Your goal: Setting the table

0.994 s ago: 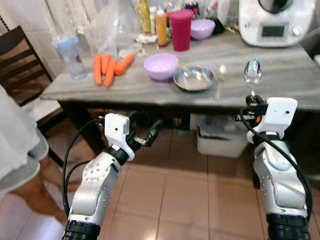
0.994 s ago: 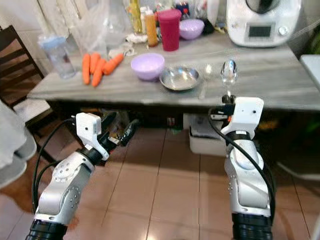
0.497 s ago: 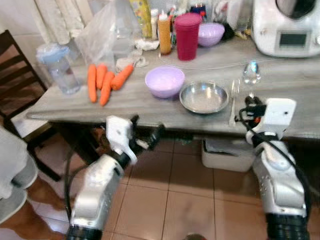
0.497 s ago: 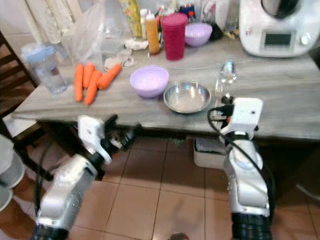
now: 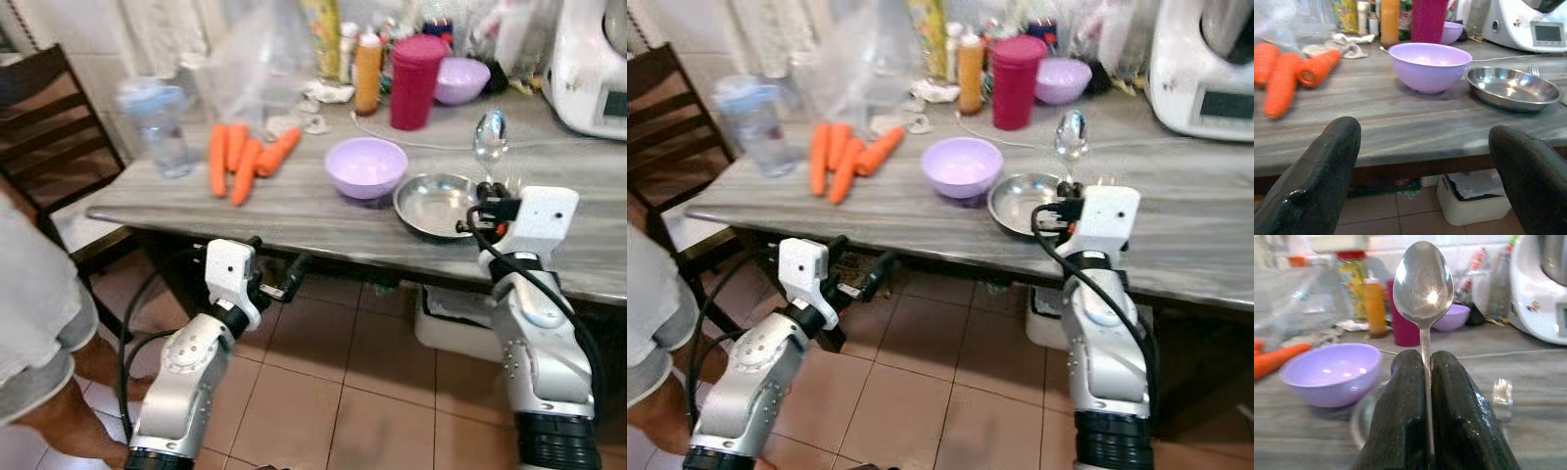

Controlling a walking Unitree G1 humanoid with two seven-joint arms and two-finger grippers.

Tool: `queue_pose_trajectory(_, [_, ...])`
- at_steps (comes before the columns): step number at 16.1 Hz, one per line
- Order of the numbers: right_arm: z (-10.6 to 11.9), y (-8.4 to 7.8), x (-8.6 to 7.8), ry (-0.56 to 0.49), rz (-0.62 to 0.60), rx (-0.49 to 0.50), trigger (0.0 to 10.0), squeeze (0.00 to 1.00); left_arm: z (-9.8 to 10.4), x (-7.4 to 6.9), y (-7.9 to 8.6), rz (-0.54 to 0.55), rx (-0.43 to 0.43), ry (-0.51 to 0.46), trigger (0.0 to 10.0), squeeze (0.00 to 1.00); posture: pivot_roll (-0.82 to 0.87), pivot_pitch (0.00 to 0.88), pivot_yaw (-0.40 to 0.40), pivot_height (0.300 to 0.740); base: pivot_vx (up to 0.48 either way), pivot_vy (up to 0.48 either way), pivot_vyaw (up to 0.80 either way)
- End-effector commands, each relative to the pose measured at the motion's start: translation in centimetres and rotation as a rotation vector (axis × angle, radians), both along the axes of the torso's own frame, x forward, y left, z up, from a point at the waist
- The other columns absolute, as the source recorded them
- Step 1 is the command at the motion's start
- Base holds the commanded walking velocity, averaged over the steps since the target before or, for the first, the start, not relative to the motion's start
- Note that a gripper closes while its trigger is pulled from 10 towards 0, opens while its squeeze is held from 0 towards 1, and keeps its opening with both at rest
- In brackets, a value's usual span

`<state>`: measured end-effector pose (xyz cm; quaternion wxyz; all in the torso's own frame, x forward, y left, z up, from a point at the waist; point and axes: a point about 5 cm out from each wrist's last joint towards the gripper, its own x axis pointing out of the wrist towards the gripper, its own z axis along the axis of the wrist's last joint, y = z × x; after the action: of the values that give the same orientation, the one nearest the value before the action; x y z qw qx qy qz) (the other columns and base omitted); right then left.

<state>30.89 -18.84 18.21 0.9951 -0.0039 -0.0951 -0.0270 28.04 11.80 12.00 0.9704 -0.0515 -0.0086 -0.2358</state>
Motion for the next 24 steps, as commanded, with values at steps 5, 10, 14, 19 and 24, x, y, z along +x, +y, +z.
queue_pose_trajectory(5, [0.3, -0.2, -0.3, -0.007, -0.019, 0.003, 10.0, 0.00, 0.3, 0.2, -0.3, -0.052, 0.004, 0.001, 10.0, 0.00, -0.23, 0.068, 0.086, 0.740, 0.000, 0.000, -0.79])
queue_pose_trajectory(10, [0.3, -0.1, -0.3, -0.011, -0.021, 0.004, 10.0, 0.00, 0.5, -0.1, -0.7, -0.095, -0.024, -0.010, 10.0, 0.00, -0.23, 0.064, 0.087, 0.740, 0.000, 0.000, -0.30])
queue_pose_trajectory(14, [0.4, 0.0, -0.2, -0.015, -0.019, 0.005, 10.0, 0.00, 0.6, -0.2, -0.9, -0.130, -0.031, -0.020, 10.0, 0.00, -0.22, 0.060, 0.089, 0.740, 0.362, 0.000, 0.00])
queue_pose_trajectory(19, [0.3, -0.1, -0.2, -0.011, -0.021, 0.005, 10.0, 0.00, 0.5, -0.5, -1.2, -0.154, -0.037, -0.014, 10.0, 0.00, -0.23, 0.061, 0.087, 0.740, 0.436, 0.000, -0.78])
queue_pose_trajectory(24, [0.4, -0.2, -0.3, -0.012, -0.021, 0.002, 10.0, 0.00, 0.4, -0.6, -1.3, -0.146, -0.036, -0.004, 10.0, 0.00, -0.23, 0.068, 0.088, 0.740, 0.398, 0.000, -0.27])
